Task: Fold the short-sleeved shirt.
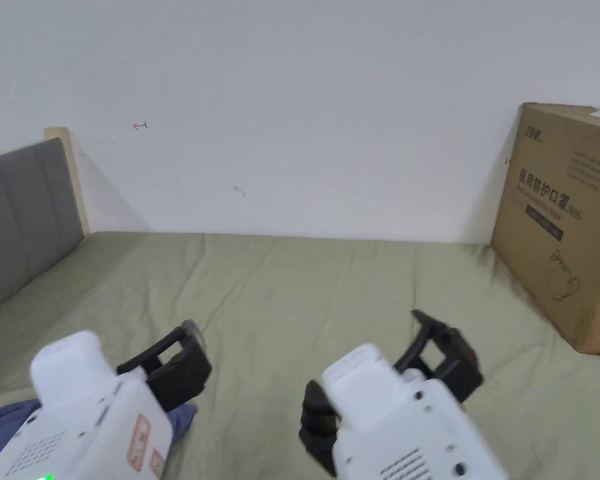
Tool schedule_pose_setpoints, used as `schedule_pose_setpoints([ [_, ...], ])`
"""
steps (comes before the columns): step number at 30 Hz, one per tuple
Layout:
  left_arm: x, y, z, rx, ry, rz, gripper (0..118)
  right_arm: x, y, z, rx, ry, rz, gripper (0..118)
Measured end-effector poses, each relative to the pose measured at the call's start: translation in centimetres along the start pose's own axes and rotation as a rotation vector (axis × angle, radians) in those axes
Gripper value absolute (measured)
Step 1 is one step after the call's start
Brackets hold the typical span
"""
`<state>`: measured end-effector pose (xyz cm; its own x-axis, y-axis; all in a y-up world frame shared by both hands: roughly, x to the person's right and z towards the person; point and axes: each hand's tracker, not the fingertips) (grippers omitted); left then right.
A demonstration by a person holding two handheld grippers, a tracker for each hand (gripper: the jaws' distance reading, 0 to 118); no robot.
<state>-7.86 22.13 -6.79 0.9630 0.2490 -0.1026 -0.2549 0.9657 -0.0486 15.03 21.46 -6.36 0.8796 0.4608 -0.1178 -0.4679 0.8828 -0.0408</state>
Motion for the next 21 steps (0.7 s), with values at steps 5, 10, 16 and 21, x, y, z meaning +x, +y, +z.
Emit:
schedule_pose_setpoints([
  [5,3.9,0.6,0.8,0.026,-0.099,-0.355,116,4.4,-1.8,0.6,-0.067,-0.129,-0.590,118],
  [10,3.9,-0.3,1.2,0.050,-0.108,-0.291,117,4.4,-3.5,1.6,-0.095,-0.241,-0.536,118],
  [16,3.5,0.2,0.9,0.004,-0.114,-0.311,110,5.4,-3.1,1.9,-0.043,-0.277,-0.489,118],
  [21,3.7,1.1,1.5,0.015,-0.150,-0.268,55,5.9,-3.3,1.8,-0.058,-0.273,-0.529,114],
])
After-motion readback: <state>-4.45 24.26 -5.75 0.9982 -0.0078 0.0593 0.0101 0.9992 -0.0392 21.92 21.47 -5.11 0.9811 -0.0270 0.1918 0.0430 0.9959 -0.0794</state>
